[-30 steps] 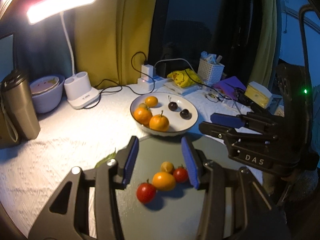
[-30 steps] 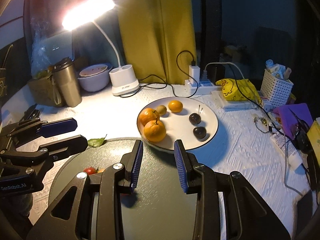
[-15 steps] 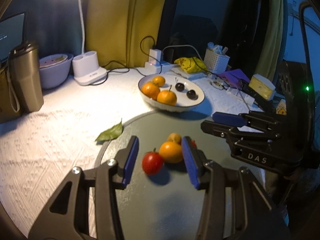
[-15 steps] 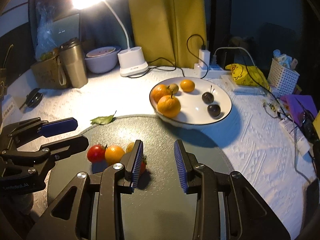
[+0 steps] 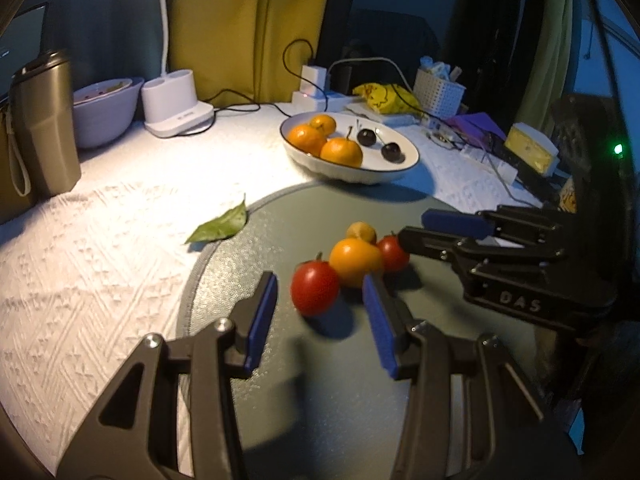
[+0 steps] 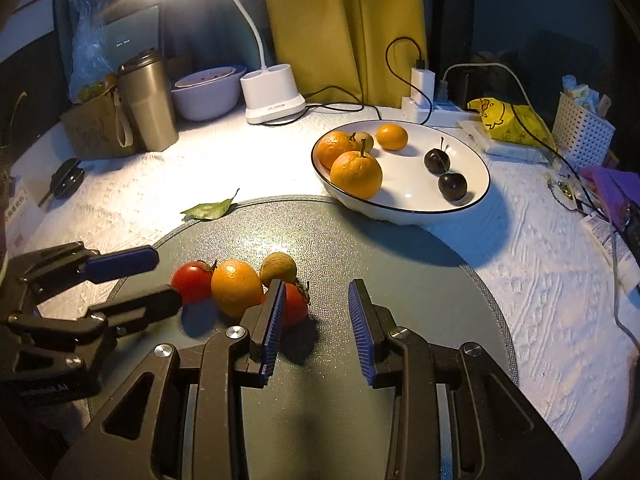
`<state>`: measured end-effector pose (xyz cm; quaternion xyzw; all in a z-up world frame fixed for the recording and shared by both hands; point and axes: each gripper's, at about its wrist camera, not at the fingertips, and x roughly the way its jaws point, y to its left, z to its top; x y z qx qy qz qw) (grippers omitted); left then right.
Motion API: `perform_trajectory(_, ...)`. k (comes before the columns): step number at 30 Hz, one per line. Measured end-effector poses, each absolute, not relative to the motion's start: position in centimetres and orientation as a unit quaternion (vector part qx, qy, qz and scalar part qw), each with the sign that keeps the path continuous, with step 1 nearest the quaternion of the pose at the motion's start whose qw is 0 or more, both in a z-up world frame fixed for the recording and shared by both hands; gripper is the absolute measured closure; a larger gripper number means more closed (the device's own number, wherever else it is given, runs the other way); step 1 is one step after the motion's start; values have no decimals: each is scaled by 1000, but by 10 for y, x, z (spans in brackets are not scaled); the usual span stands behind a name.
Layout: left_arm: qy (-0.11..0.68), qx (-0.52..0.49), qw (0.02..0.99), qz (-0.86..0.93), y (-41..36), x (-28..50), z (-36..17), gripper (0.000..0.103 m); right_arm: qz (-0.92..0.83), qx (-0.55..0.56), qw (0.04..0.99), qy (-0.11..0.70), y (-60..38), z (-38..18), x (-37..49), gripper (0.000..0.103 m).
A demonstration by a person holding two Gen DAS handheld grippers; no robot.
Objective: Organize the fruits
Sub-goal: 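Move both tools back to the board, each toward a red cherry tomato, then grasp a red cherry tomato with the left tool while the right tool grasps another tomato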
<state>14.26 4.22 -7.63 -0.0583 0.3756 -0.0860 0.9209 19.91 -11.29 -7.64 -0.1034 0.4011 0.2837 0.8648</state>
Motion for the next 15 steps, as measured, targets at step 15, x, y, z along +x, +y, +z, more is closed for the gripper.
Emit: perform_trajectory(15,417,-65,904,-70,46,163,-94,58,322,-87,839,429,-106,-88,197,69)
